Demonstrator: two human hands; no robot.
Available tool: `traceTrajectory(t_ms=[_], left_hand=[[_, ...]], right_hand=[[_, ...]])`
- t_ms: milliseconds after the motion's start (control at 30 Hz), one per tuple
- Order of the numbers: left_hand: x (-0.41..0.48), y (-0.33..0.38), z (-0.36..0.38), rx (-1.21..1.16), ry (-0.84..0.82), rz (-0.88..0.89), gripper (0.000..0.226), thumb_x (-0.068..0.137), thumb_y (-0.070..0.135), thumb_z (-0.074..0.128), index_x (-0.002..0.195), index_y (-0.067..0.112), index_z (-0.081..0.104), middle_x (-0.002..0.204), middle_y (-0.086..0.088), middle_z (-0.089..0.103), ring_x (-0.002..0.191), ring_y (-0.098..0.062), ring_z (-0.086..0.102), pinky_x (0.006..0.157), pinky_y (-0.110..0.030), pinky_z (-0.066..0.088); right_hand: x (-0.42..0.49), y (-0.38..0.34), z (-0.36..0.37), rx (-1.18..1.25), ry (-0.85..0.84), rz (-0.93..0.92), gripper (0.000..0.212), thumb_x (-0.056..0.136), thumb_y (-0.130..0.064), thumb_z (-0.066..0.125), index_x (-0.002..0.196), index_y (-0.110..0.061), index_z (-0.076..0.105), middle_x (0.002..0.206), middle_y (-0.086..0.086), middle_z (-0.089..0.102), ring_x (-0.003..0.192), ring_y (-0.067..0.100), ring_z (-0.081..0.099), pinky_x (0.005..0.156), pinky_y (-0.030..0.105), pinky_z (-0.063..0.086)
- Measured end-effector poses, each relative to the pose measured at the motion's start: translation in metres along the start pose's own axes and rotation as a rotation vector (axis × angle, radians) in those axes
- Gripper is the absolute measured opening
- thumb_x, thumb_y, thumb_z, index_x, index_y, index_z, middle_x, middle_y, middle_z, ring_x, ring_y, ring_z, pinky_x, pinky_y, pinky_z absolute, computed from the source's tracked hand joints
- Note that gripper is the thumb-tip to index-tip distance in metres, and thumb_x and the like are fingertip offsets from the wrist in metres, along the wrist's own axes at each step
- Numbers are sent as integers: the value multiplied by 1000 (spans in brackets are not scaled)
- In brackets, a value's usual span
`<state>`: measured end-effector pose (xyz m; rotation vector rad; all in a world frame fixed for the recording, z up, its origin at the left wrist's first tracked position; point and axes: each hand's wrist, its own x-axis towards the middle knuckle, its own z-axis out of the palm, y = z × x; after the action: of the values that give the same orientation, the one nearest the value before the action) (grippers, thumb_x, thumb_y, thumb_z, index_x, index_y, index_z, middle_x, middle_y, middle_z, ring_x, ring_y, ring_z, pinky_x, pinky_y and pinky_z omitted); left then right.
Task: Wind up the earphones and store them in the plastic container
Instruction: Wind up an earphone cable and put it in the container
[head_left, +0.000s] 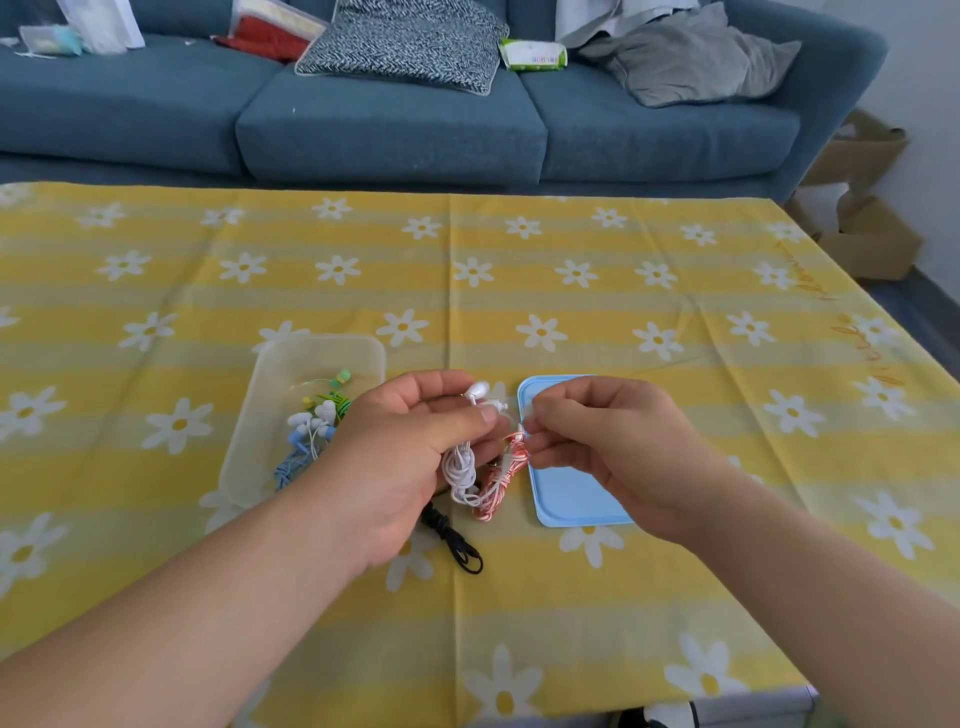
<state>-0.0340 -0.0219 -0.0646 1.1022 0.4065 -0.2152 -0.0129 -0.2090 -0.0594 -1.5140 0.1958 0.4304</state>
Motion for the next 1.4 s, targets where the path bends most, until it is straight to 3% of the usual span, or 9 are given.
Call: traceTrajectory(t_ms=[233, 467, 633, 800, 1100, 1400], left_hand=[[-3, 1, 2, 87, -42, 44, 34, 81, -8, 75, 111, 7, 68, 98, -15, 78, 86, -27, 77, 78, -39, 63], [-6, -2, 2, 146, -53, 75, 32, 82, -7, 76, 109, 8, 70, 89, -9, 77, 85, -24, 76, 86, -45, 63], [-5, -3, 1, 177, -42, 85, 30, 82, -5, 78, 107, 10, 70, 91, -10, 77, 86, -25, 75, 89, -48, 62], [-4, -3, 1, 168, -44, 98, 28, 83, -4, 77, 106, 10, 70, 94, -11, 77, 87, -24, 76, 85, -44, 63], [-2, -4, 0, 183, -24, 117, 26, 84, -1, 77, 107, 12, 71, 96, -12, 77, 94, -28, 75, 97, -56, 57], [-1, -8, 0, 170, -1, 149, 26, 86, 1, 77, 108, 13, 70, 94, -11, 74, 90, -26, 73, 99, -56, 55]], right_hand=[[0, 0, 4, 279, -122, 66, 8, 92, 2, 65, 95, 7, 71, 89, 23, 71, 72, 24, 70, 67, 29, 61], [1, 2, 0, 223, -200, 53, 36, 75, -4, 77, 107, 12, 69, 89, 22, 70, 76, 24, 71, 76, 29, 62], [0, 3, 0, 107, -194, 8, 10, 86, -3, 73, 93, 4, 75, 87, 25, 70, 72, 25, 70, 72, 29, 62], [1, 7, 0, 163, -211, 13, 17, 88, -5, 70, 99, 8, 72, 91, 26, 69, 77, 28, 70, 75, 31, 62], [-2, 5, 8, 252, -192, -13, 9, 81, -1, 69, 85, 4, 74, 79, 20, 71, 70, 24, 75, 70, 27, 62], [-4, 11, 15, 162, -96, -138, 5, 87, 6, 69, 90, 8, 73, 89, 28, 73, 83, 38, 75, 80, 36, 62]])
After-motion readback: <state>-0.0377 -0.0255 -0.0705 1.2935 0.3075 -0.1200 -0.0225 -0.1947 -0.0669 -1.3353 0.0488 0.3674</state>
